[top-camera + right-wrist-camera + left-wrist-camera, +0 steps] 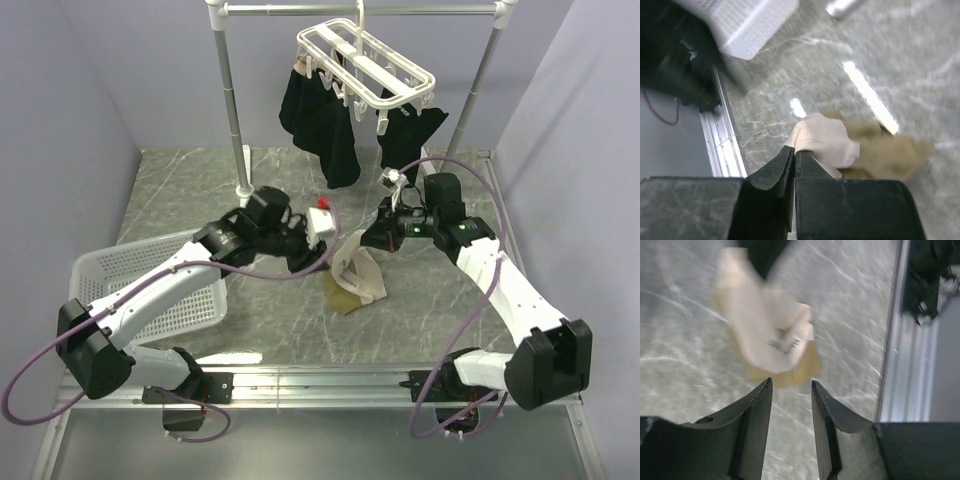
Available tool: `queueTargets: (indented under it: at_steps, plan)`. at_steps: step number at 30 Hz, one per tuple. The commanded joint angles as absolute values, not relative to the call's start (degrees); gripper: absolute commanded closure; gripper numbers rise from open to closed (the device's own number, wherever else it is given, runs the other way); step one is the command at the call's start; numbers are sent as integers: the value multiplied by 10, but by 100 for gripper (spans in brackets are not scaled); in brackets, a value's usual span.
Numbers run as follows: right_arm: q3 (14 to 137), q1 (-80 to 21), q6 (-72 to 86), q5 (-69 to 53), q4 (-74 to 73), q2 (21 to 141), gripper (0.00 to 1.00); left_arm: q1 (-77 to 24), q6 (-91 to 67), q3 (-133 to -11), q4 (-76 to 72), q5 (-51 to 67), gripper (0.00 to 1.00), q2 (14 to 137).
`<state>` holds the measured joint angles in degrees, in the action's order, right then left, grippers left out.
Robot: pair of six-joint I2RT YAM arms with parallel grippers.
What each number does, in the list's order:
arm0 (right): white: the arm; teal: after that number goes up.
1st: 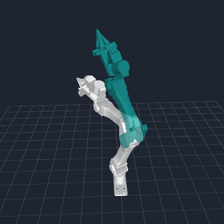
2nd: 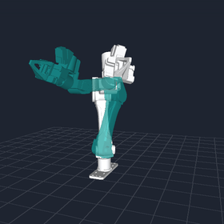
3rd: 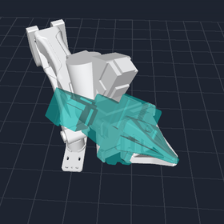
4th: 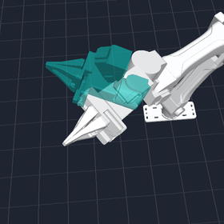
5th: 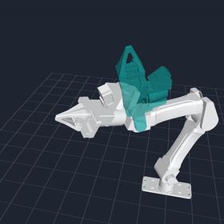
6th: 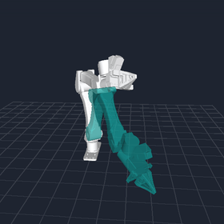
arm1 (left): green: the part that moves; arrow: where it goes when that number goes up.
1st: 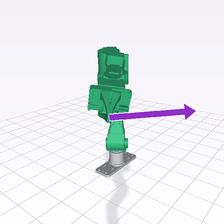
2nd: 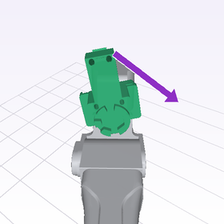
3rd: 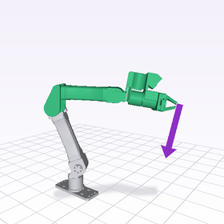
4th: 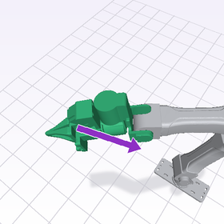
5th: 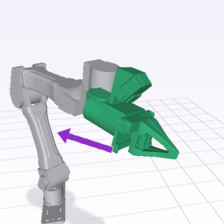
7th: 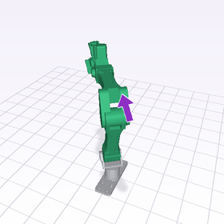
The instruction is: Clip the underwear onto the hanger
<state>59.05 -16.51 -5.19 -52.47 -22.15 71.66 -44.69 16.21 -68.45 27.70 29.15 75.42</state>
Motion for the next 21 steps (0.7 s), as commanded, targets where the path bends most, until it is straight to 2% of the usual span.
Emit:
queueTargets:
  at_steps: [1,7,11,21]
  plan:
    - [592,-177,-145,-584,-192,676,100,-382,133,-677,173,369,57,723]
    - [627,-217,-293,-596,-295,672,100,-350,210,-642,122,467,48,707]
    - [653,-242,-357,-591,-352,680,99,-352,310,-649,146,525,37,710]
    - [707,-309,-463,-550,-437,700,99,-402,460,-664,185,519,37,720]
